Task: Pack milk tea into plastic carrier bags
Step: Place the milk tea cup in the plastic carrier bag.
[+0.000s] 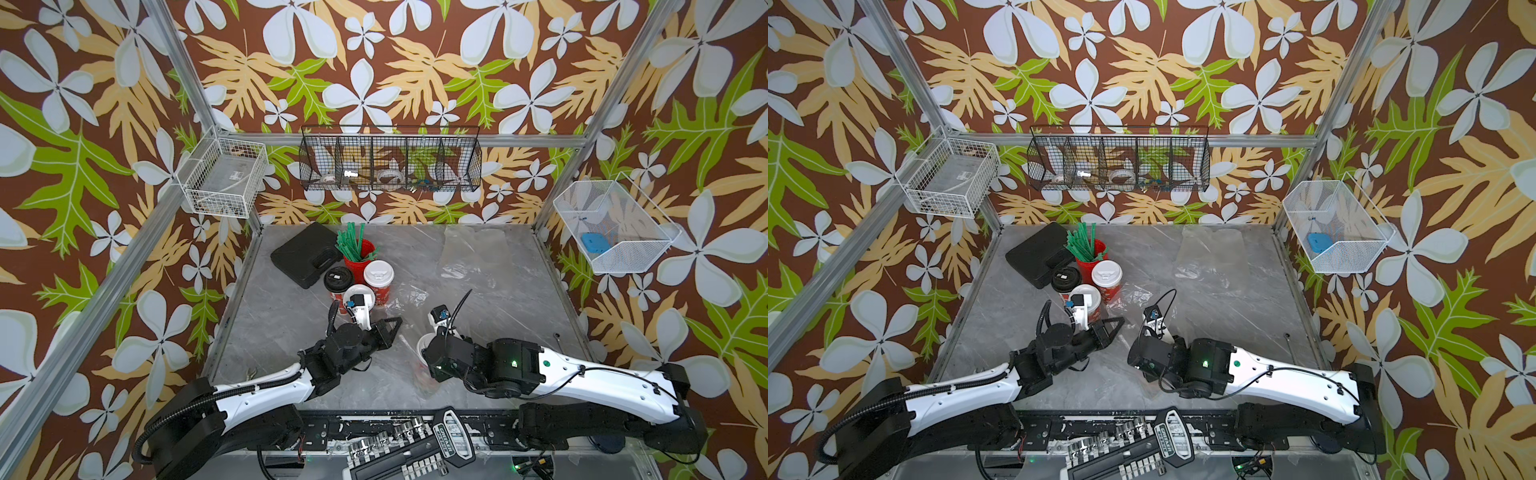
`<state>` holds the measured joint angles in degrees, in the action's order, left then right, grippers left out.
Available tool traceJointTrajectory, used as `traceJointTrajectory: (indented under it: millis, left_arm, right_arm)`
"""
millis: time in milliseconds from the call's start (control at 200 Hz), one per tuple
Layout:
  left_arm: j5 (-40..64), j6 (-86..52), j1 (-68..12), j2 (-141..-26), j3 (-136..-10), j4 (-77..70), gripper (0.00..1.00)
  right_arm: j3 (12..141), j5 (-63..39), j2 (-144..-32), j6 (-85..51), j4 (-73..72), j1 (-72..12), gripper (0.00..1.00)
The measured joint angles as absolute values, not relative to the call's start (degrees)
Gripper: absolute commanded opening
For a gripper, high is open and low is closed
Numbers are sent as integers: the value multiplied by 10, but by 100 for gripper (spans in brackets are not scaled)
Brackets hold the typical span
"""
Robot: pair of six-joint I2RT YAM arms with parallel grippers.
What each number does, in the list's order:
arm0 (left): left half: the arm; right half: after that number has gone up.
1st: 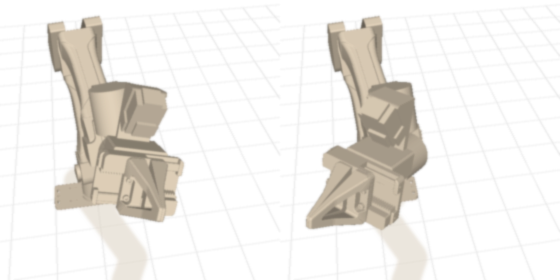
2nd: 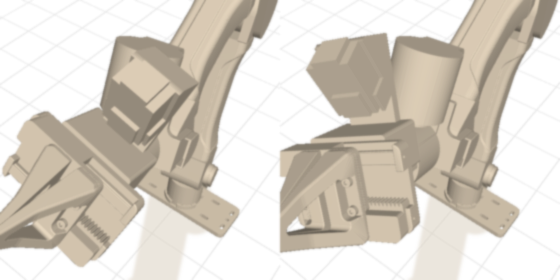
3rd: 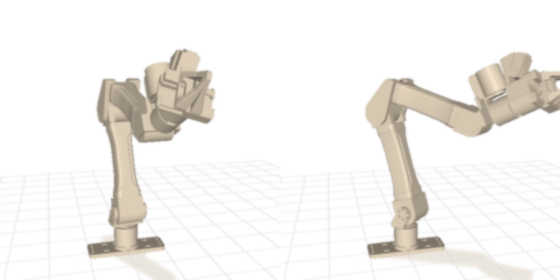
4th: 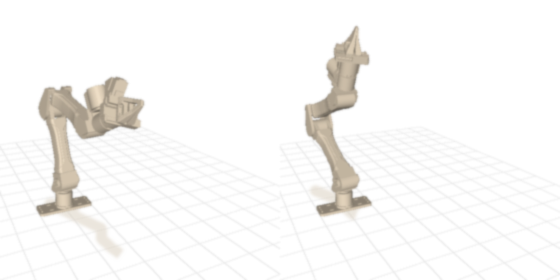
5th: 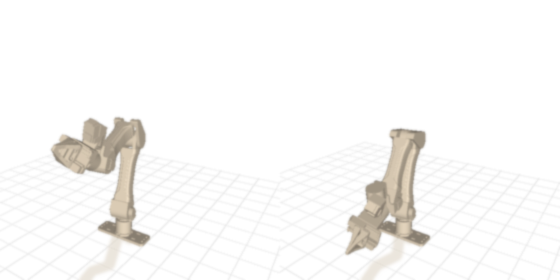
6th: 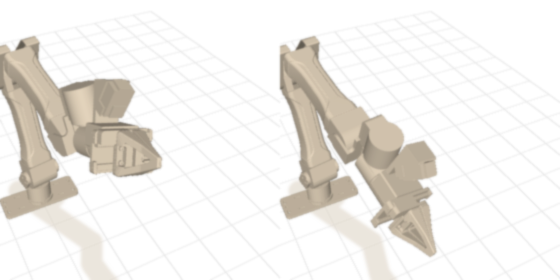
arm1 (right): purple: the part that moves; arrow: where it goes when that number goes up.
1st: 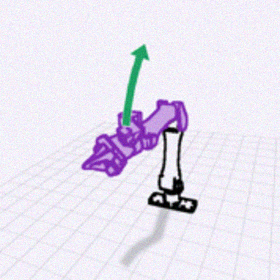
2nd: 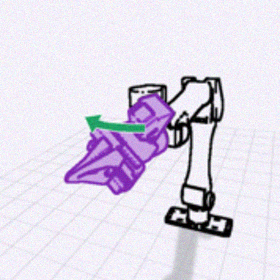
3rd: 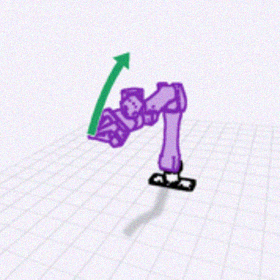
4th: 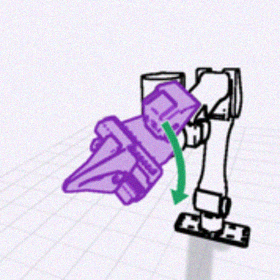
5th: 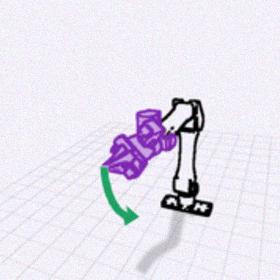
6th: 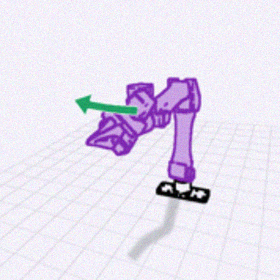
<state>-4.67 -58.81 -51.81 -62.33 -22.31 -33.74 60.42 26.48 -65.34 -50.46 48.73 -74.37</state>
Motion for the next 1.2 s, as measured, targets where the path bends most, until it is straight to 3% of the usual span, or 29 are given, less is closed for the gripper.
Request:
traceJointTrajectory:
  millis: [235,851,971,1201]
  left_arm:
    - [-55,-588,-518,-611,-217,-321,0]
    - [-71,-588,-518,-598,-206,-311,0]
    - [-73,-588,-518,-594,-206,-309,0]
    - [-74,-588,-518,-589,-202,-302,0]
  right_arm:
    - [555,304,-623,-520,436,-781,59]
    - [596,287,-676,-483,463,-799,63]
    - [579,283,-671,-484,450,-800,68]
    - [580,275,-675,-480,434,-800,88]
